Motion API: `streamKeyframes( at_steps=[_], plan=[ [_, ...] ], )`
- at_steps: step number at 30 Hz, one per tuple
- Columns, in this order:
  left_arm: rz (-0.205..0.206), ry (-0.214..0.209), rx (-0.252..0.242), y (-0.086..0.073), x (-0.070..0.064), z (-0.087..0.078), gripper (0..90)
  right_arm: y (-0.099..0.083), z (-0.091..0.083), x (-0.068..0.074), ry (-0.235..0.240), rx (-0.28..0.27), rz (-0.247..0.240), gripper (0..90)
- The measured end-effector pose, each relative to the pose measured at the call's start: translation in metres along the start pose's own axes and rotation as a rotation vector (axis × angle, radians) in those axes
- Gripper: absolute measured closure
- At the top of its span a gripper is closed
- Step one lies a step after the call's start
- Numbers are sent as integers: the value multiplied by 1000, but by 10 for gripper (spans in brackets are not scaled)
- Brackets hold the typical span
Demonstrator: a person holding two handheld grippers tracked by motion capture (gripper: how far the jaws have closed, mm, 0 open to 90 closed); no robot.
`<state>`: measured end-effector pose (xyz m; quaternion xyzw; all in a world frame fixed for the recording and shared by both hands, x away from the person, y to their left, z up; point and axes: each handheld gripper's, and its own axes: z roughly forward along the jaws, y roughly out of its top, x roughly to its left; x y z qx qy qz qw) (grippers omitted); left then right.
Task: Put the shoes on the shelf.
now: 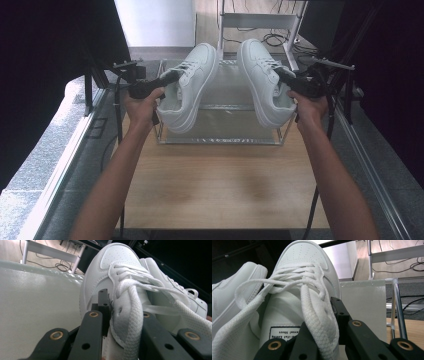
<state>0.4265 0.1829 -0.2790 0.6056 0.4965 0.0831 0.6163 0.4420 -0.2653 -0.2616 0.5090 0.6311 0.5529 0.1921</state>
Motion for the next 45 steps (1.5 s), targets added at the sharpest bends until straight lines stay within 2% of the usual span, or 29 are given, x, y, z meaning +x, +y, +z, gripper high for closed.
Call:
streamKeyframes(
  at_steps=[7, 12, 18, 22, 25, 30, 33, 36, 38, 40, 45],
  plan=[
    [-32, 20, 2, 4, 5, 11, 816, 2, 12, 2, -6, -2, 17, 848],
    [-34, 32, 0, 5, 8, 23, 816, 8, 24, 3, 3, 6, 14, 848],
    [-45, 67, 9, 10, 12, 35, 816, 10, 40, 2, -13, 7, 37, 848],
    [-71, 78, 12, 12, 14, 42, 816, 10, 47, 2, -26, 15, 48, 848],
    [-71, 95, 13, 17, 14, 48, 816, 11, 52, 3, -30, 17, 55, 847],
    [-96, 117, 18, 30, 15, 64, 815, 21, 67, 7, -39, 34, 65, 847],
    [-71, 148, 16, 35, 12, 74, 815, 23, 77, 10, -50, 39, 66, 847],
    [-87, 158, 31, 34, 14, 87, 814, 22, 86, 12, -52, 47, 82, 847],
    [-103, 168, 34, 32, 15, 93, 811, 20, 91, 14, -59, 56, 84, 845],
    [-100, 186, 33, 30, 16, 98, 810, 18, 96, 16, -76, 65, 87, 844],
    [-121, 216, 35, 28, 18, 103, 804, 13, 102, 18, -123, 75, 97, 841]
  ],
)
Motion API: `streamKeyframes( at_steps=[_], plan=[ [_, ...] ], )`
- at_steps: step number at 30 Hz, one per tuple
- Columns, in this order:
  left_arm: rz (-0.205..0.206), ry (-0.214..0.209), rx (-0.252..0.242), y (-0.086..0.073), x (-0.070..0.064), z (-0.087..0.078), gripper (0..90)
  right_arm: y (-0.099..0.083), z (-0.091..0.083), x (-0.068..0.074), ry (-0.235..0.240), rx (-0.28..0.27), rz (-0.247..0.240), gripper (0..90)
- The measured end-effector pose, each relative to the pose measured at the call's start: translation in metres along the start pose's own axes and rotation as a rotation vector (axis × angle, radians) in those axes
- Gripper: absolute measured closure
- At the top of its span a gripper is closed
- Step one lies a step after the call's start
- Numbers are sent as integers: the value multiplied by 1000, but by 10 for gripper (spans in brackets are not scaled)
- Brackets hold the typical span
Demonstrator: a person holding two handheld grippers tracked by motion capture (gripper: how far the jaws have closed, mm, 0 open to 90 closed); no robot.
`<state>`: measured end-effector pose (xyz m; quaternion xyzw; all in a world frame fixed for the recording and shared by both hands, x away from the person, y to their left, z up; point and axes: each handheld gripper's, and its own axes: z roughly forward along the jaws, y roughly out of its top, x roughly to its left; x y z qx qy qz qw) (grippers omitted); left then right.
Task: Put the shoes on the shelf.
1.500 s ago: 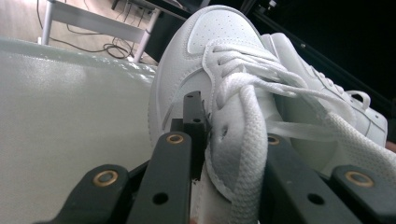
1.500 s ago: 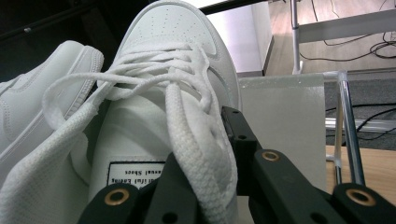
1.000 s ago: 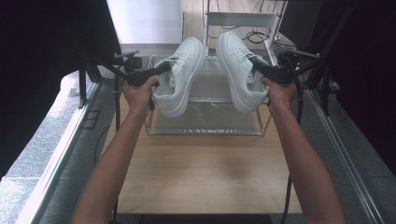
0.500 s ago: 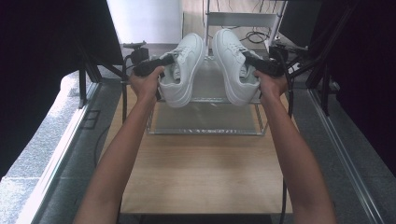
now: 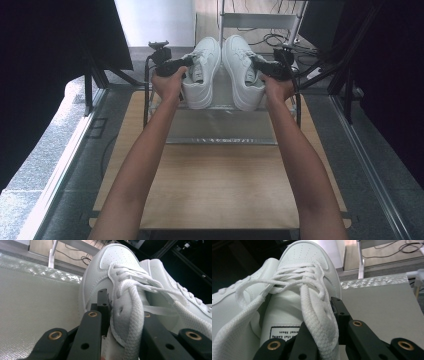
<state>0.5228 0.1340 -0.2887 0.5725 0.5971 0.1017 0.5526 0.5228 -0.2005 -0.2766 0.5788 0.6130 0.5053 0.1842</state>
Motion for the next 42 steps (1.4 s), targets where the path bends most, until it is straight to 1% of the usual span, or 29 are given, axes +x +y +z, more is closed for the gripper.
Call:
streamKeyframes(
  at_steps=[1, 3, 5, 8, 10, 13, 15, 16, 17, 18, 19, 20, 21, 22, 23, 24, 27, 30, 32, 34, 37, 40, 42],
  plan=[
    [1, 5, 0, 0, 0, 1, 803, -1, 1, 0, -8, 1, -3, 840],
    [-1, 8, 4, 0, 1, 2, 801, -1, 3, -2, -10, 4, 10, 835],
    [-15, 12, 16, 0, 2, 5, 795, -1, 5, -3, -4, 5, 22, 823],
    [-22, 11, 29, 0, 1, 10, 785, 0, 11, -4, 2, 22, 48, 805],
    [-22, 27, 45, 0, -1, 14, 774, 0, 15, -2, -15, 33, 38, 794],
    [-17, 42, 69, 1, -4, 19, 739, -2, 22, 1, -24, 55, 41, 745],
    [-16, 39, 93, 0, -5, 25, 699, -3, 28, 4, -31, 81, 36, 707],
    [-18, 37, 90, -1, -4, 25, 683, -3, 30, 5, -9, 78, 44, 684],
    [-24, 18, 88, -1, -3, 25, 665, -2, 29, 6, -18, 76, 40, 679],
    [-17, 6, 84, -2, -2, 25, 643, -3, 29, 7, -19, 76, 29, 648],
    [-6, -6, 79, -2, -2, 24, 614, -2, 29, 6, -7, 78, 30, 614],
    [-3, -34, 59, -2, -2, 22, 576, -3, 29, 4, 18, 78, 36, 556],
    [1, -49, 46, -1, -3, 20, 565, -2, 28, 2, 40, 79, 51, 518],
    [9, -61, 39, 0, -5, 16, 555, -1, 26, 1, 62, 71, 72, 498],
    [19, -71, 34, 2, -7, 13, 549, -1, 23, 0, 95, 50, 88, 493],
    [31, -76, 36, 4, -8, 8, 540, 1, 18, -1, 122, 32, 79, 491],
    [79, -74, 34, 9, -12, -7, 552, 7, 1, -1, 161, -8, 42, 492],
    [134, -66, 36, 8, -15, -23, 600, 10, -18, -2, 183, -42, -7, 534],
    [167, -55, 19, 4, -15, -35, 659, 8, -30, -3, 204, -45, -32, 565],
    [207, -43, 13, -1, -14, -46, 726, 3, -39, -5, 207, -39, -62, 610],
    [253, -15, 21, -8, -12, -61, 787, -4, -54, -13, 212, -47, -74, 688],
    [286, -18, 50, -18, -7, -72, 836, -12, -65, -21, 195, -46, -114, 745],
    [297, -28, 67, -26, -4, -77, 860, -20, -71, -25, 176, -29, -164, 774]
  ],
)
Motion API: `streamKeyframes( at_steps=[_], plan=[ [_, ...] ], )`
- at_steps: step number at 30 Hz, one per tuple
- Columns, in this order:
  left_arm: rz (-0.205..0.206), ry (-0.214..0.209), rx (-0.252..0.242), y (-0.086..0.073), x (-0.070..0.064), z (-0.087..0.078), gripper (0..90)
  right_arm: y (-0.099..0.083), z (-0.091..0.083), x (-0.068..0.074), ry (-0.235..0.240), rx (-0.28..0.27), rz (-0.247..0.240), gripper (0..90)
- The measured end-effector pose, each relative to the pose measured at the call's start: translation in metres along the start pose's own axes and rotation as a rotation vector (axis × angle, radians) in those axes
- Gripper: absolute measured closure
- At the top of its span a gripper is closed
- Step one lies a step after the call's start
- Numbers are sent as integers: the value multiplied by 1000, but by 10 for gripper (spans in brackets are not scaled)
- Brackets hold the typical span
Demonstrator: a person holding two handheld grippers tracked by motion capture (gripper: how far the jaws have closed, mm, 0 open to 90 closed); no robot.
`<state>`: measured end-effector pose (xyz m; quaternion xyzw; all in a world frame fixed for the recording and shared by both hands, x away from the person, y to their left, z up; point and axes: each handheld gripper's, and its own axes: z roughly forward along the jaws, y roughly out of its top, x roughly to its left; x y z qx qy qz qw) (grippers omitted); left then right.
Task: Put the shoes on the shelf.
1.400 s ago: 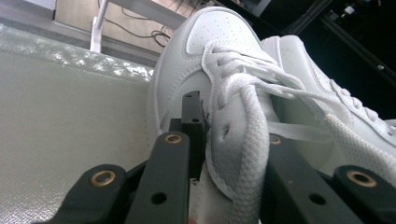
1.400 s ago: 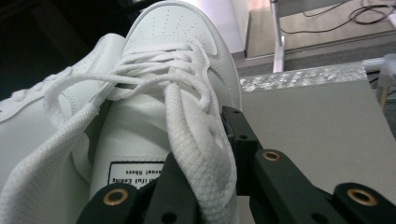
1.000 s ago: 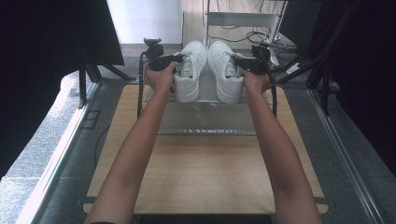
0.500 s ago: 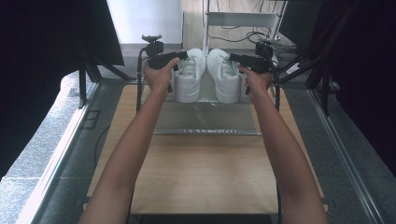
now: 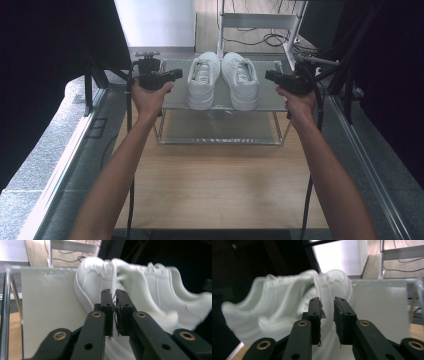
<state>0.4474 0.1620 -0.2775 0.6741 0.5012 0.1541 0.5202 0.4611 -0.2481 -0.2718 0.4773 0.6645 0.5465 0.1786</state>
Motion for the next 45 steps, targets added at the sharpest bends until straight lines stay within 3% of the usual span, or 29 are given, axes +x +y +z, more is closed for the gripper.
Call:
streamKeyframes(
  at_steps=[5, 10, 19, 25, 28, 34, 45],
  plan=[
    [-15, -42, 36, -21, 4, 2, 875, -20, -4, -2, -43, 61, -100, 869],
    [-57, -75, 52, -37, 9, 8, 887, -33, 5, -3, -37, 106, -119, 900],
    [-91, -102, 69, -48, 16, 17, 893, -43, 22, -1, -50, 132, -127, 900],
    [-101, -93, 72, -50, 14, 24, 896, -44, 30, 2, -47, 129, -96, 900],
    [-112, -96, 72, -50, 14, 24, 896, -44, 32, 5, -67, 127, -109, 900],
    [-151, -116, 64, -51, 17, 25, 898, -45, 32, 5, -67, 124, -89, 900],
    [-175, -130, 56, -52, 12, 30, 899, -47, 37, 21, -51, 124, -105, 900]
  ],
)
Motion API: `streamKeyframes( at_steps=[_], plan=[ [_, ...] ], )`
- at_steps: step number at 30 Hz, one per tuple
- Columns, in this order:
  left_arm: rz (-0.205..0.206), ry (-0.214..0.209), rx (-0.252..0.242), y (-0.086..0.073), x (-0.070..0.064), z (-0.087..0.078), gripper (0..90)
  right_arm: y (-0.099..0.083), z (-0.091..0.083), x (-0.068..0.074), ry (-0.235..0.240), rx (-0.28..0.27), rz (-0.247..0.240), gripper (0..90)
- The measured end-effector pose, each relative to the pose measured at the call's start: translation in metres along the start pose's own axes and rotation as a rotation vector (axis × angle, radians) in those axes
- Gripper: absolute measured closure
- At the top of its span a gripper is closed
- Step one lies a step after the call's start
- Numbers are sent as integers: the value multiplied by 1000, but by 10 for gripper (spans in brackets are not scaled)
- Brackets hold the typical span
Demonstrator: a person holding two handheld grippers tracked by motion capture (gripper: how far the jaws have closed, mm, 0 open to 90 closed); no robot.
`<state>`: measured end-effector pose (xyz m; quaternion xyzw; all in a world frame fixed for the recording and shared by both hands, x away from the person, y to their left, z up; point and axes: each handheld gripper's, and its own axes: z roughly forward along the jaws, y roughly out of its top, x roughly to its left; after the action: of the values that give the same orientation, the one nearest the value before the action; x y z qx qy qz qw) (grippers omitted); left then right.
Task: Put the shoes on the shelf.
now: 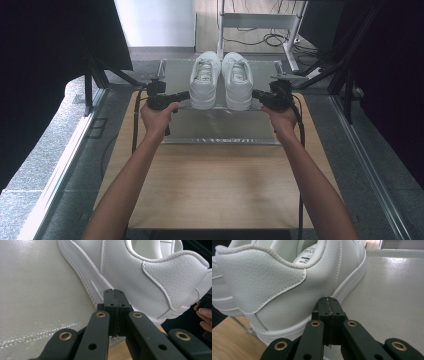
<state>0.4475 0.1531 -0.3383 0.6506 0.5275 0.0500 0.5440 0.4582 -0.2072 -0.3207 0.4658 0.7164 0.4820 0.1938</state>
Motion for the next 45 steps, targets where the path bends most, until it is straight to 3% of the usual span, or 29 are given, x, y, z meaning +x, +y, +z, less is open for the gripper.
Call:
streamKeyframes(
  at_steps=[9, 10, 16, 19, 23, 27, 30, 33, 39, 45],
  plan=[
    [0, -37, 8, -4, -13, 12, 899, -2, 2, 6, 24, -9, 10, 900],
    [6, -26, 8, -4, -14, 13, 899, -2, 3, 7, 27, -10, 10, 900],
    [-3, -41, 6, -5, -11, 12, 896, -4, 2, 6, 32, -12, 6, 900],
    [14, -31, 6, -5, -12, 12, 866, -6, 2, 5, 33, -12, 6, 900],
    [20, -26, 1, -6, -9, 11, 799, -11, 2, 7, 8, -50, -7, 858],
    [32, -25, -38, -9, -5, 5, 631, -17, -2, 5, -3, -101, 17, 697],
    [57, -17, -53, -12, -2, -4, 543, -23, -10, 4, -19, -130, 31, 635],
    [100, 4, -60, -19, -4, -16, 513, -33, -21, 5, -1, -175, 40, 603],
    [178, 5, -82, -43, -13, -37, 485, -56, -41, 10, 22, -200, 4, 598],
    [210, -30, -56, -77, -13, -46, 461, -81, -58, 11, 80, -195, 17, 598]
  ],
)
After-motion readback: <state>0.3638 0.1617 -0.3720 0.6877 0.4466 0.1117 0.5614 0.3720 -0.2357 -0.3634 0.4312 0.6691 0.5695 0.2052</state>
